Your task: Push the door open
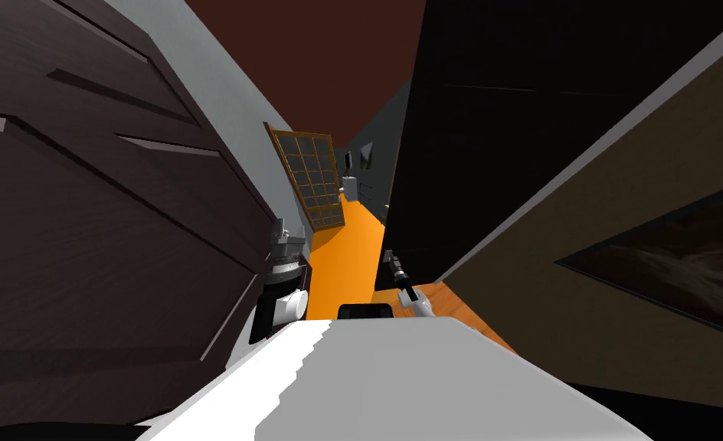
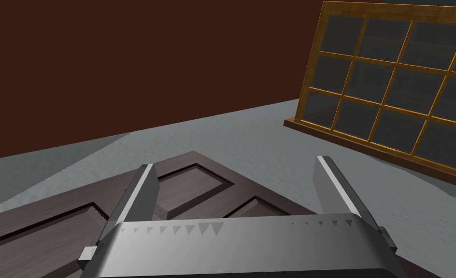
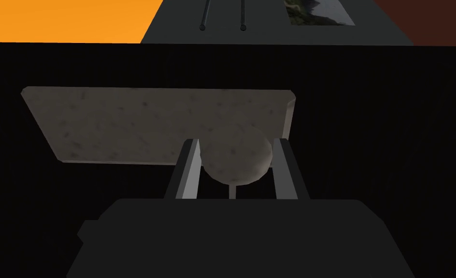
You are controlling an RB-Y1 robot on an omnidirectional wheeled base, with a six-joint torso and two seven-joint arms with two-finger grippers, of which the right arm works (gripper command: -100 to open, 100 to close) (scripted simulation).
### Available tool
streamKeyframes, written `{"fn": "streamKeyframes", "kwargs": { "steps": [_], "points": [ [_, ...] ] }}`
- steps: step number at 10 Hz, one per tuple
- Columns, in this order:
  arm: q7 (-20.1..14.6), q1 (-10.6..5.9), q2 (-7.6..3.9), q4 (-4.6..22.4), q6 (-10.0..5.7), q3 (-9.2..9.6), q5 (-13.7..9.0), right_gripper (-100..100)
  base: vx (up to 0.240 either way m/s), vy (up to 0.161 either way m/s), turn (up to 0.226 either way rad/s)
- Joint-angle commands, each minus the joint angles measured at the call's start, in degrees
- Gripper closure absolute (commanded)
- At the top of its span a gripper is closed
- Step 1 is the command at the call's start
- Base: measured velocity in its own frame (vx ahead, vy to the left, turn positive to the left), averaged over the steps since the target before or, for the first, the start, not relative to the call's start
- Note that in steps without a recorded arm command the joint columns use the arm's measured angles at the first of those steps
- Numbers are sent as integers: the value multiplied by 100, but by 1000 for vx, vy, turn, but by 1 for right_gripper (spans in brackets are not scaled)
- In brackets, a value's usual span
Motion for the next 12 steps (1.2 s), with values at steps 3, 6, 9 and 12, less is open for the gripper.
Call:
{"fn": "streamKeyframes", "kwargs": {
  "steps": [3,6,9,12],
  "points": [
    [50,-15,-93,-31,5,-134,-83,100,128,52,-20],
    [145,-16,-145,-24,27,-323,-218,100,149,80,-57],
    [204,-18,-166,-19,41,-441,-301,100,188,66,-42],
    [295,-19,-182,-11,63,-622,-430,100,144,68,-40]
  ]
}}
